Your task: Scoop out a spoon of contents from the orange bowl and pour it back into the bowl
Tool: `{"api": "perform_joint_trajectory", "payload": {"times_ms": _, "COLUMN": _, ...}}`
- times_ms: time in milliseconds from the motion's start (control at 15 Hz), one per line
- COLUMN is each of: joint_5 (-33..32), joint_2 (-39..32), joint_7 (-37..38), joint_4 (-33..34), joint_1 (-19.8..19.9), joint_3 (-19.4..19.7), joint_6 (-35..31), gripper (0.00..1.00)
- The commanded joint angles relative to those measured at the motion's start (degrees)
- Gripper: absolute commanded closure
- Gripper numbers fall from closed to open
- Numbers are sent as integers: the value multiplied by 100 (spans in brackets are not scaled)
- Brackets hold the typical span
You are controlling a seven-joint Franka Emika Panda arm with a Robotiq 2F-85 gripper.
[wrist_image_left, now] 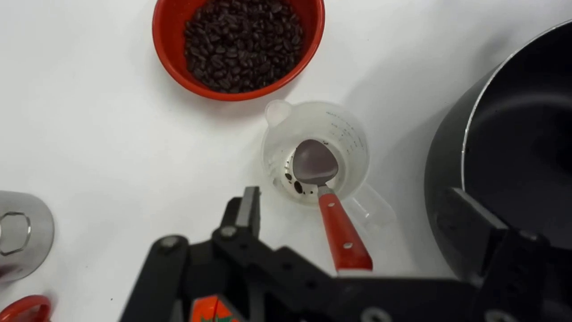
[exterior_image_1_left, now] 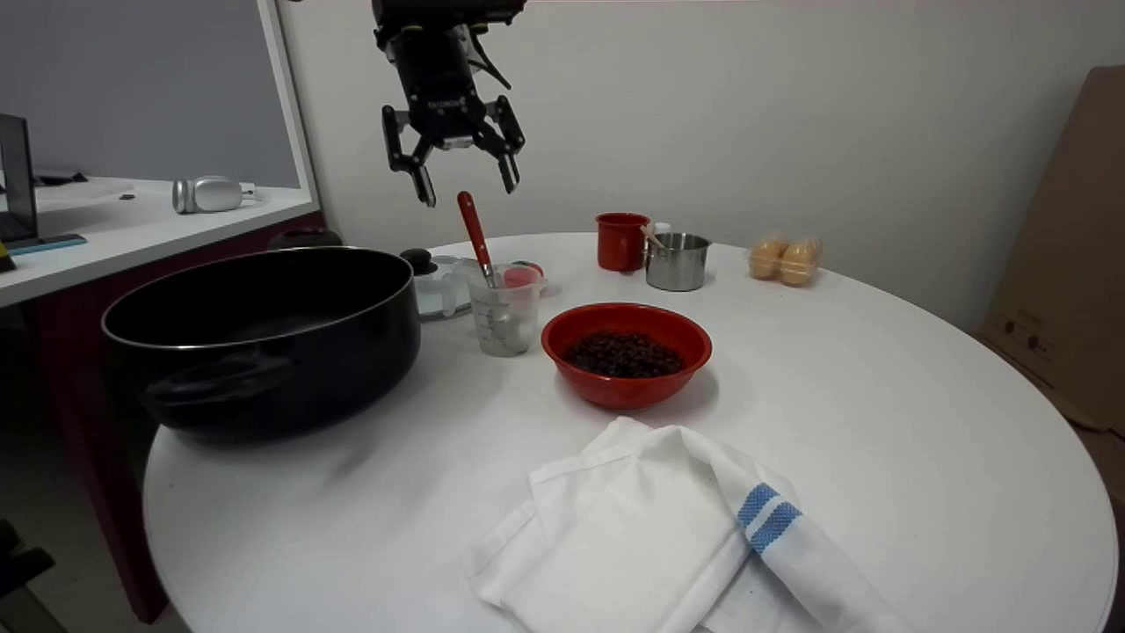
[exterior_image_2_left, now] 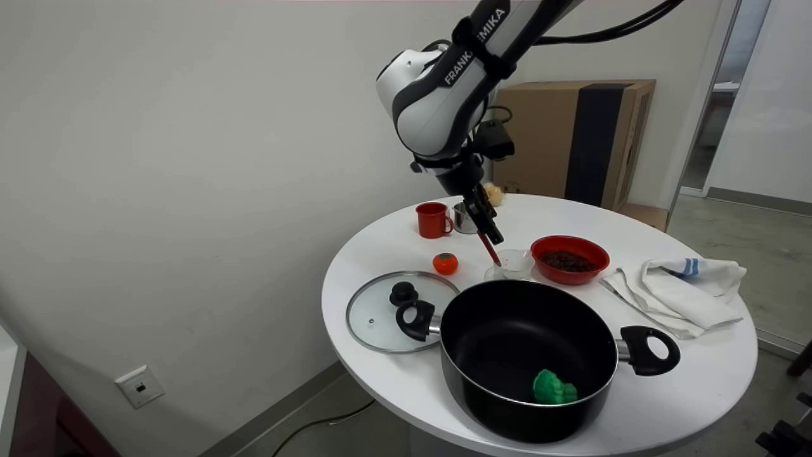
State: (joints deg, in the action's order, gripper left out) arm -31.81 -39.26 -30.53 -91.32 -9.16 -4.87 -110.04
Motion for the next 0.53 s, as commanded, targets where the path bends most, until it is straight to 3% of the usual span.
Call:
{"api": "perform_joint_trajectory", "payload": {"times_ms": 0, "joint_5": 145, "joint_2": 158, "joint_7": -30, "joint_4": -169, "joint_1": 77, "joint_3": -114, "joint_6": -160, "gripper": 0}}
{"api": "perform_joint_trajectory", "payload": {"times_ms": 200, "joint_5": 187, "joint_2": 184, "joint_7": -53, "joint_4": -194, "joint_1": 74, "joint_3": -144, "joint_6": -209, "gripper": 0}}
{"api": "perform_joint_trajectory", "payload": {"times_ms": 267, "joint_5": 203, "joint_2": 186, "joint_7": -64, "joint_4": -198, "joint_1": 78, "joint_3": -154, "joint_6": -221, "gripper": 25}}
{"api": "perform_joint_trajectory", "payload": {"times_ms": 333, "joint_5": 210, "joint_2": 190, "joint_7": -81, "joint_4": -210, "joint_1": 82, "joint_3": -162, "joint_6": -240, "gripper": 26}}
{"api": "perform_joint_trajectory", "payload": {"times_ms": 467, "joint_5": 192, "joint_2": 215, "joint_7": -84, "joint_4": -263, "joint_1": 86, "joint_3": -167, "joint_6": -323, "gripper": 40}}
